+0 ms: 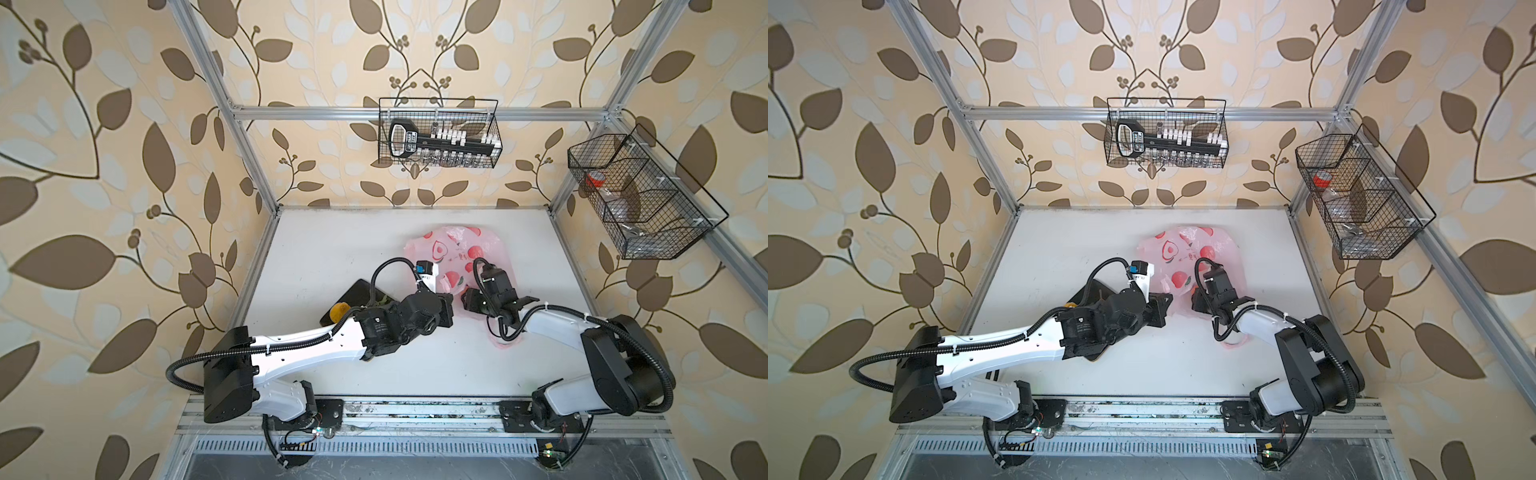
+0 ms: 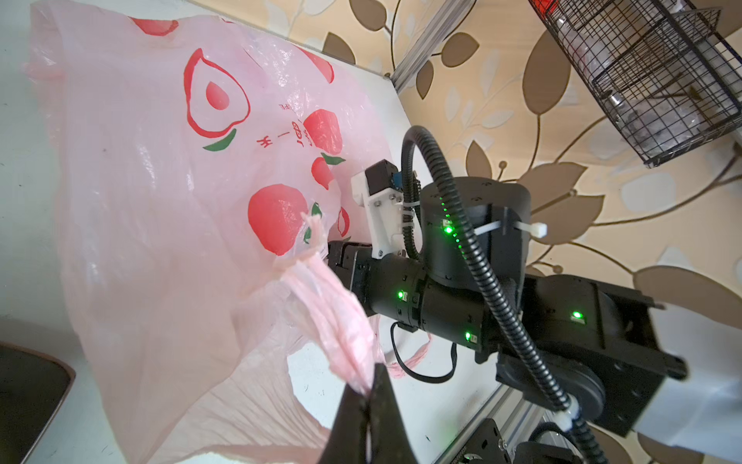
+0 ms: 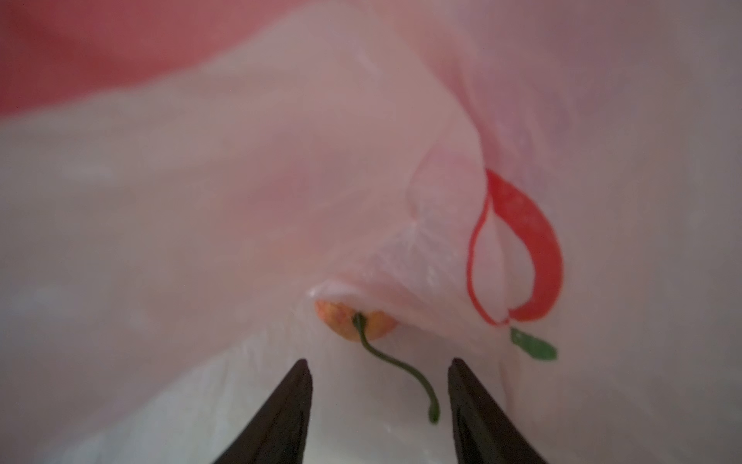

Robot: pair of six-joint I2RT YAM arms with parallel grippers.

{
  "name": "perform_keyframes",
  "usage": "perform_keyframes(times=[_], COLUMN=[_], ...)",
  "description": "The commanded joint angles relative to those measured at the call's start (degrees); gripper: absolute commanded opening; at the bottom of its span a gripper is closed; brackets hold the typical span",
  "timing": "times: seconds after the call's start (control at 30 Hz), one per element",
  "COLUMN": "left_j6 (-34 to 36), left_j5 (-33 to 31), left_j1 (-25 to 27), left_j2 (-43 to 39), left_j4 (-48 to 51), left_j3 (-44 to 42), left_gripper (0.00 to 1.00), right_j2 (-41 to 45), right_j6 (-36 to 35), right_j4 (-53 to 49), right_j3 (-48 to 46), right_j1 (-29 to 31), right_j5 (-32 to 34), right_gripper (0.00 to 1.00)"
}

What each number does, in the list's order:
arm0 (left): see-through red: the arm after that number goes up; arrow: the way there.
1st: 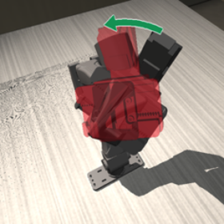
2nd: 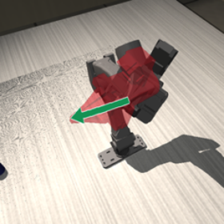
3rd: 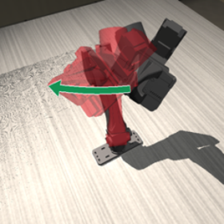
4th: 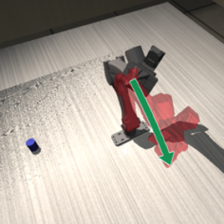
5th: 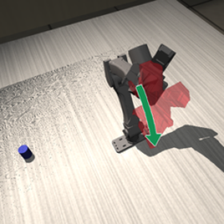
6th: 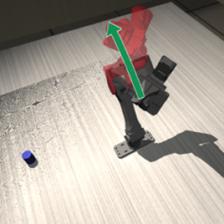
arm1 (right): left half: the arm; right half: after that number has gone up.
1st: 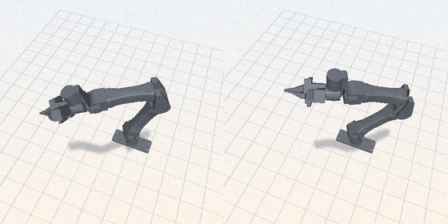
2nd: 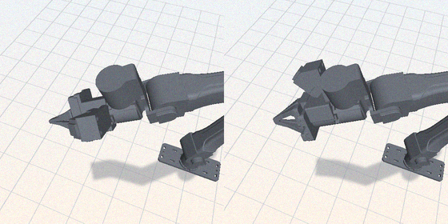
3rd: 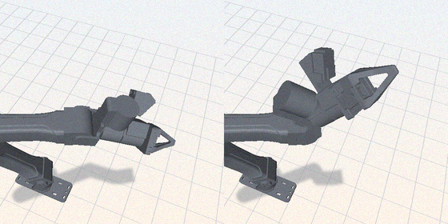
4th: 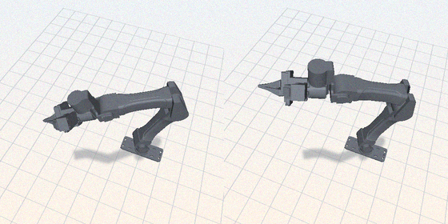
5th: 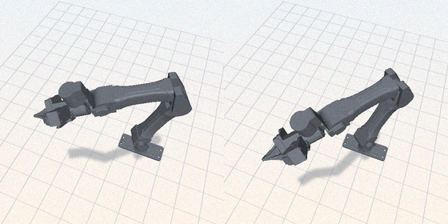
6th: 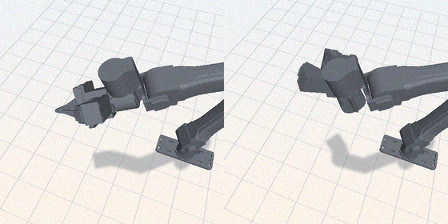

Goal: Take the fake fruits out of the plastic bag
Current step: 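Grasp the small apple inside the bag with the right gripper and lift out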

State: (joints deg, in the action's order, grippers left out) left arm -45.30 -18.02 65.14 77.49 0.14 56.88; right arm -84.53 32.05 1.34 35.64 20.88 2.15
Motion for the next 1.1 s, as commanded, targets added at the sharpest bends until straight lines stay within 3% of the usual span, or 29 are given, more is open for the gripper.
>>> perform_keyframes(times=[0.0, 0.3, 0.63, 0.87, 1.07], left_j6=[-0.94, -1.58, -2.25, -5.95, -9.70], left_j5=[0.33, 1.28, 0.02, -3.48, -2.61], left_j1=[-0.65, -0.67, -0.68, -1.09, -3.25], left_j2=[-1.92, -2.53, -3.67, -4.01, -4.82], left_j4=[-1.90, -1.31, -0.15, 1.95, -1.60], left_j3=[-0.45, -1.69, -2.65, -3.30, -6.69], left_gripper=[0.00, 0.00, 0.00, 0.00, 0.00], right_j2=[-1.61, -7.83, -9.76, -1.05, 14.57], right_j6=[-0.29, 0.04, 0.47, 0.68, 0.89], right_j4=[2.60, 3.65, 4.46, 0.91, -6.70], right_j3=[2.70, 6.39, 6.29, 3.23, -3.29], right_j1=[0.12, 0.13, 0.13, 0.13, 0.97], right_j5=[1.00, 4.18, 3.39, 1.00, -2.16], right_gripper=[0.57, 0.54, 0.36, 0.31, 0.32])
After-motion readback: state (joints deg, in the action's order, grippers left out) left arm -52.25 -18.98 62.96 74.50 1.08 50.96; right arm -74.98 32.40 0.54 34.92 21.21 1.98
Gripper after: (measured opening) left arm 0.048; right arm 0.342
